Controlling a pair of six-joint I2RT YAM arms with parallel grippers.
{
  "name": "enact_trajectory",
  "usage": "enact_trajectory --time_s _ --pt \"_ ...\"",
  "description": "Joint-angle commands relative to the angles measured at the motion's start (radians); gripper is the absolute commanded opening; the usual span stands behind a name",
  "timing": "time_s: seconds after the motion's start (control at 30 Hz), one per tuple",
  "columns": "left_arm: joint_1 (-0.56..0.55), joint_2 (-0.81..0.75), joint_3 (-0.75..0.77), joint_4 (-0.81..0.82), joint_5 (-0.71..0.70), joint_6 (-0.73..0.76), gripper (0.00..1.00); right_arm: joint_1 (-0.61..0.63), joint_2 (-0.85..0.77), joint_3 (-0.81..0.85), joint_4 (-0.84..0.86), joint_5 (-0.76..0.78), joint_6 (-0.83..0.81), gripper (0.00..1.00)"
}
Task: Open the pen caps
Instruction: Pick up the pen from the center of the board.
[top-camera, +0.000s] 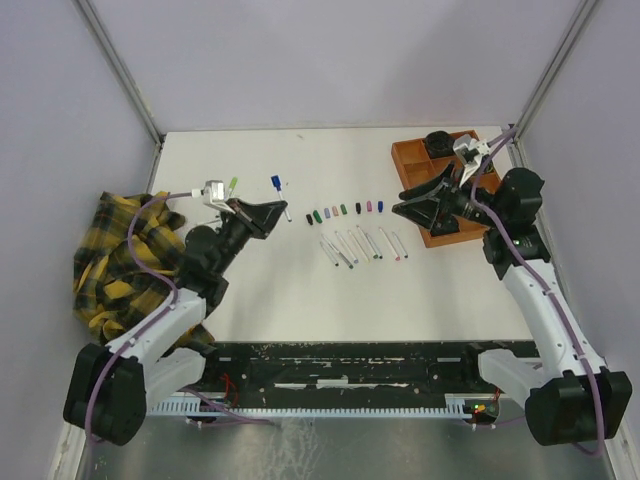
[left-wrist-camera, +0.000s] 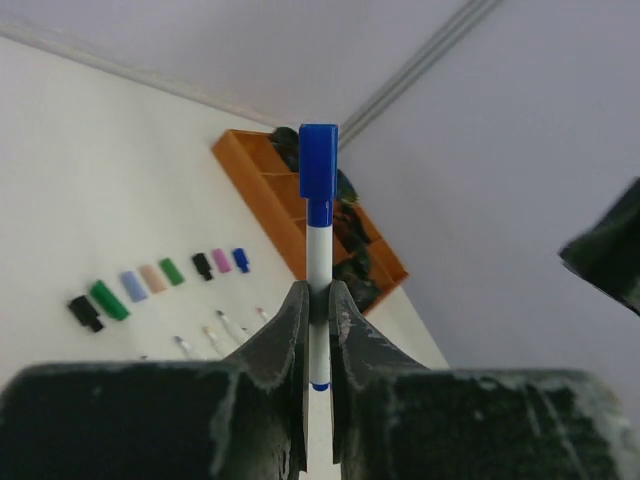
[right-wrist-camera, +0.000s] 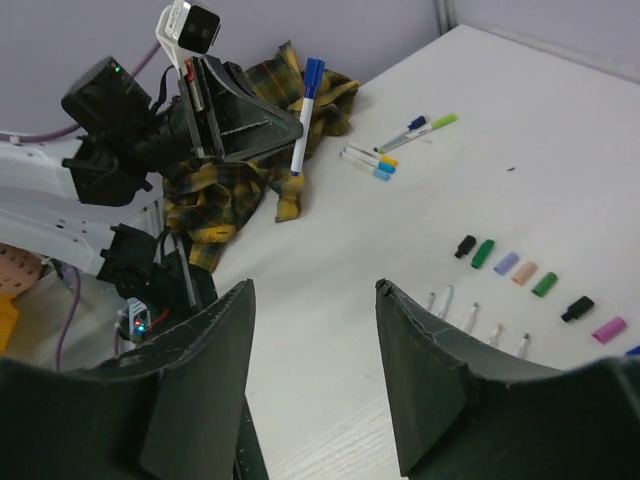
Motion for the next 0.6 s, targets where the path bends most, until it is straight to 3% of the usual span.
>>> enact_trajectory --time_s 0.0,0.17,0.57 --pt "-0.135 -0.101 -0.111 0.365 -0.126 -0.072 0.03 0.06 -0.021 -0.082 0.412 -0.044 0.269 0.62" --pt "-0.3 -0.074 -0.219 0.63 -0.238 -0.036 0.03 0.201 0.001 -0.125 0.511 -0.013 0.279 0.69" --pt "-0.566 0.156 -0.17 0.916 -0.308 0.146 0.03 0.387 0.105 -0.093 0.27 0.052 0.081 0.64"
